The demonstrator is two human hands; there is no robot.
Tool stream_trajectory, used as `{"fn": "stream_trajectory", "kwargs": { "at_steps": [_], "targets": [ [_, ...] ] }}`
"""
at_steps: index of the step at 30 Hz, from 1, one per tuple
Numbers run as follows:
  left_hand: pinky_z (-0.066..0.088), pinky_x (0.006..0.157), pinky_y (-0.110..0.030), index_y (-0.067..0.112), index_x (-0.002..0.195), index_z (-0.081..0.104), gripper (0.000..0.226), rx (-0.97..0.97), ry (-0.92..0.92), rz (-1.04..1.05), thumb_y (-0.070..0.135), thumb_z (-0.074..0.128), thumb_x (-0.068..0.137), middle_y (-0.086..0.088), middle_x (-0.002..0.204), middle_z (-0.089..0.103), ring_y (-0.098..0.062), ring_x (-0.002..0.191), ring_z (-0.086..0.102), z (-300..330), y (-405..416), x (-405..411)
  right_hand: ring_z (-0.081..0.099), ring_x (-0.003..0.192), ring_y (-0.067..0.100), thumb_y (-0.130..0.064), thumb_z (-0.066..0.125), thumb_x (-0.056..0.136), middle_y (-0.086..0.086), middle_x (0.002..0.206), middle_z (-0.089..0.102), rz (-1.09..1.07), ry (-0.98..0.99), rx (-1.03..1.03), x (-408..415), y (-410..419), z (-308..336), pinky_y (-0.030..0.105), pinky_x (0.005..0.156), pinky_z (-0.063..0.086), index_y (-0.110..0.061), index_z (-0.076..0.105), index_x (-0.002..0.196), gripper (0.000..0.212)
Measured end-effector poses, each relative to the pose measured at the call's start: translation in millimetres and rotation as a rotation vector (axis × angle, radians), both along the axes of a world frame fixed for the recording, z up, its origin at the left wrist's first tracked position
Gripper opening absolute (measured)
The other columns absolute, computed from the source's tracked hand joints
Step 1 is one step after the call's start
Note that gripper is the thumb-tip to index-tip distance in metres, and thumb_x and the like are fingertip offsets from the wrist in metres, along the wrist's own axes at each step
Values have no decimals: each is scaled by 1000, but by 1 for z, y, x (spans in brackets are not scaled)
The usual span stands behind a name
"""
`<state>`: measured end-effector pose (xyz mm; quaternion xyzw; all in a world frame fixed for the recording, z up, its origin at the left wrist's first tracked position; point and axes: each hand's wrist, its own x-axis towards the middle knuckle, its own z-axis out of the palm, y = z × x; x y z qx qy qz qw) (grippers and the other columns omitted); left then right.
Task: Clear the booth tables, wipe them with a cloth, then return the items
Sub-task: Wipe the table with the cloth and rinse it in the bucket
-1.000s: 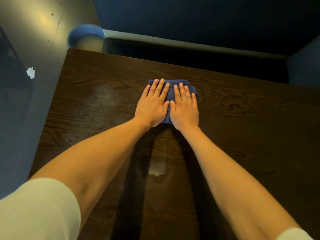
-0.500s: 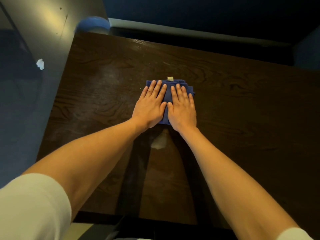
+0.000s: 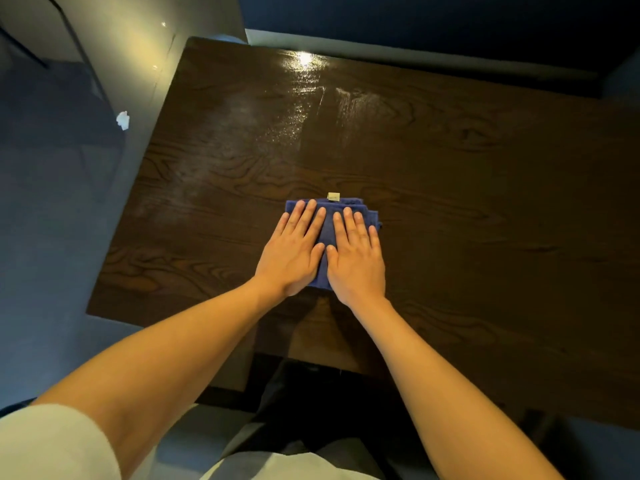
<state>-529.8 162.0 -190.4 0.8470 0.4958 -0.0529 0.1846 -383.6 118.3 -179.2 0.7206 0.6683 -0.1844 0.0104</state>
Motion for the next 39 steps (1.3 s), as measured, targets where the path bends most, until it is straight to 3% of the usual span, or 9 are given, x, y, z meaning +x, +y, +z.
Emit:
{"fn": "stream_trajectory", "kwargs": {
  "at_steps": [5, 10, 17, 26, 33, 39],
  "targets": [
    [-10, 123, -33, 22, 156, -9, 64, -17, -14, 24, 49, 2, 99, 1, 163, -14, -14, 152, -16, 2, -50, -9, -7, 154, 17, -38, 26, 108, 1, 168, -3, 29, 28, -3, -6, -46, 1, 41, 126, 0, -19, -1, 159, 61],
    [-8, 125, -36, 22, 157, -10, 64, -23, 21, 23, 49, 3, 100, 0, 164, -15, -15, 152, -17, -1, -91, -15, -9, 153, 17, -39, 27, 108, 0, 167, -6, 38, 51, -12, -11, -88, 0, 40, 125, -4, -21, -9, 155, 62],
    [-17, 119, -32, 21, 157, -9, 65, -27, 23, 4, 49, 2, 99, 0, 164, -15, -16, 151, -20, 2, -125, -29, -14, 150, 17, -40, 27, 106, 2, 167, -2, 7, -9, -4, -32, -123, -8, 40, 122, -8, -19, -8, 156, 64],
    [-5, 122, -37, 17, 159, 2, 63, 15, 21, -73, 46, 11, 103, -4, 167, -2, -22, 155, -6, -4, -126, -62, 6, 153, 22, -41, 22, 99, 7, 166, 13, -101, -85, 25, -72, -130, -14, 44, 124, 5, -15, 7, 156, 64],
    [7, 123, -41, 15, 157, 10, 62, 43, 24, -93, 46, 16, 104, -6, 165, 6, -24, 154, 6, -6, -108, -111, 4, 153, 23, -43, 7, 97, 8, 166, 10, -91, -95, 25, -119, -116, -15, 45, 124, 5, -14, 7, 157, 66],
    [8, 123, -41, 14, 158, 9, 62, 46, 44, -67, 46, 17, 105, -6, 166, 5, -24, 155, 5, -9, -90, -163, 7, 153, 23, -42, 11, 98, 8, 165, 13, -80, -85, 39, -168, -94, -14, 45, 124, 8, -14, 9, 157, 65]
  ]
}}
